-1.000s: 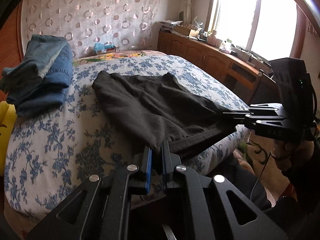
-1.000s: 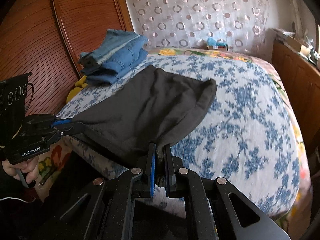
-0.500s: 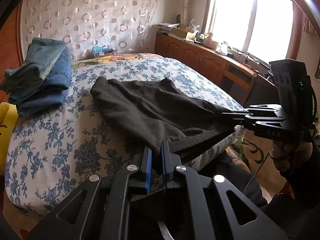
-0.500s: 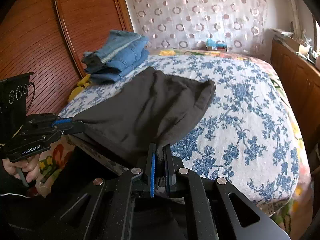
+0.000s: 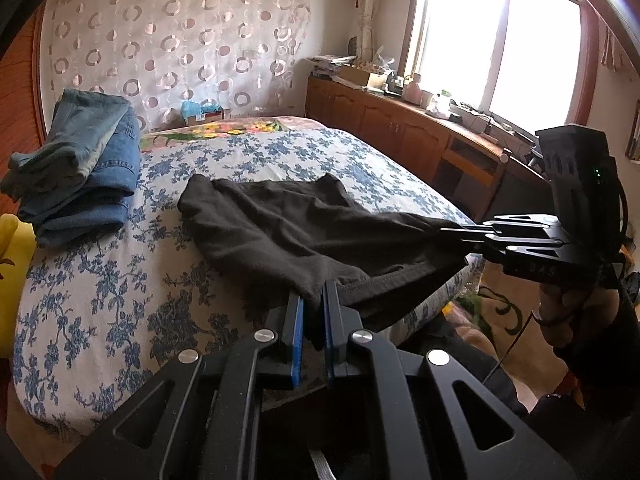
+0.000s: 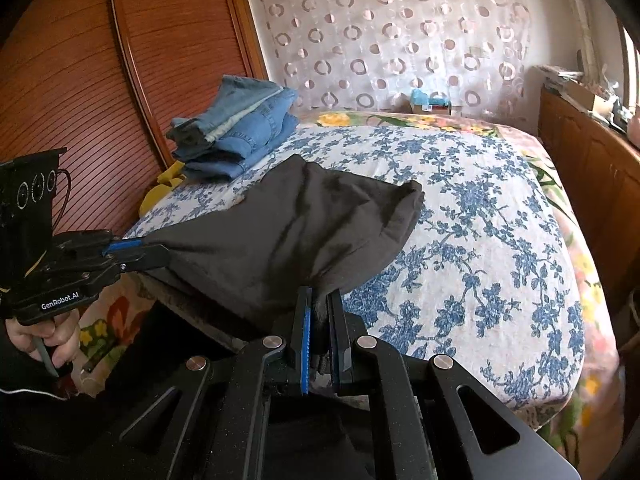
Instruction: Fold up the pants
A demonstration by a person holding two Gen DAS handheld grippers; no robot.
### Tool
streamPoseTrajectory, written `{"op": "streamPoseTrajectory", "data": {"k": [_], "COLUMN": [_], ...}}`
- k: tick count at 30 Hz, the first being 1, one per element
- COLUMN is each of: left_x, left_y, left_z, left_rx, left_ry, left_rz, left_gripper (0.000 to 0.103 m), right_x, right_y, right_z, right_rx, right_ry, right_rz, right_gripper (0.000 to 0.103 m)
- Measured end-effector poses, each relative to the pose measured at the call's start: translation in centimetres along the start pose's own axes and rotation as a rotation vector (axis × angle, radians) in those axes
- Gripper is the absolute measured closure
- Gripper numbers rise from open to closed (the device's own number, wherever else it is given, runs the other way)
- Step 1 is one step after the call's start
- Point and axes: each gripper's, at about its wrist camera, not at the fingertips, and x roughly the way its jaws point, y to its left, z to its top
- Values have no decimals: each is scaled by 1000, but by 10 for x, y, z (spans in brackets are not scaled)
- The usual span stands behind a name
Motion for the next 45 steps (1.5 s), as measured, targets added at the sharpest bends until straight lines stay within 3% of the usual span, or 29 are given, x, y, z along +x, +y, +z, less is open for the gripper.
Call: {"op": "streamPoseTrajectory", "data": {"k": [14, 28, 30, 33, 34, 37, 40, 45], "left_x": [23, 71, 73, 71, 67, 62, 58, 58], "left_y": [23, 50, 51, 52, 52, 56, 58, 64], "left_z": [57, 70, 69, 66, 64, 60, 54, 39], "left_rx": [-7, -54, -54, -46, -47, -61, -56, -75], "left_ry": [-82, -46, -39, -51, -67, -68, -68, -33], "left_rz": [64, 114, 126, 148, 147, 135, 149, 138], "left_gripper": [94, 94, 88, 60, 50, 38, 33, 33], "right_x": [30, 109, 119, 121, 120, 111, 100, 80], "right_y": [-10, -20, -18, -17, -18, -16, -18, -19], "right_z": [45, 64, 68, 72, 76, 76, 74, 56], "right_rx": [28, 60, 51, 33, 29, 19, 12, -8], "right_ry": [-81, -1, 12, 10, 6, -9, -27, -30], "right_rz": [-42, -88, -100, -121, -123, -132, -146, -153], "right_gripper": [96, 96, 96, 94, 90, 80, 69, 66]}}
